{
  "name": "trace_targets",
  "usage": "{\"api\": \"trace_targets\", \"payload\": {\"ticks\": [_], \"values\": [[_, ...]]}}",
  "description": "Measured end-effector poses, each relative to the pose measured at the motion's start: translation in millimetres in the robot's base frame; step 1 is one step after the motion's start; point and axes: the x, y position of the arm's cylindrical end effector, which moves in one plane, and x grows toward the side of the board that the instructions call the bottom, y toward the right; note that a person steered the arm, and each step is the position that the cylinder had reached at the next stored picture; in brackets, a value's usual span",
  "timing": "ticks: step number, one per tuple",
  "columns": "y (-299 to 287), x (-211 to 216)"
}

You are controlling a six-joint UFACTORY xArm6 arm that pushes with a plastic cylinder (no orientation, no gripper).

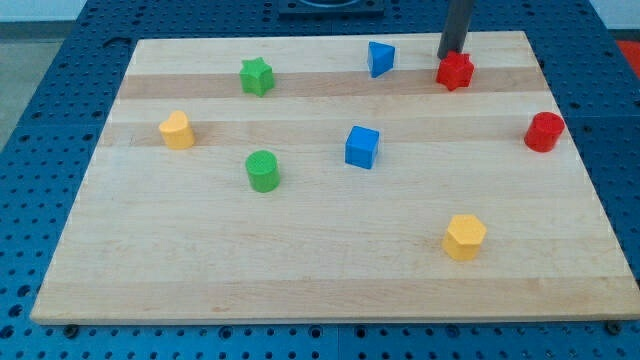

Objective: Move the red star down a bit

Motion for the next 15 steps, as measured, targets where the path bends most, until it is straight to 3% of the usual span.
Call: {"api": "trace_targets", "payload": {"ticks": [4,13,15], "values": [[-53.8,15.3],[34.0,35.6],[19.2,36.6]]}}
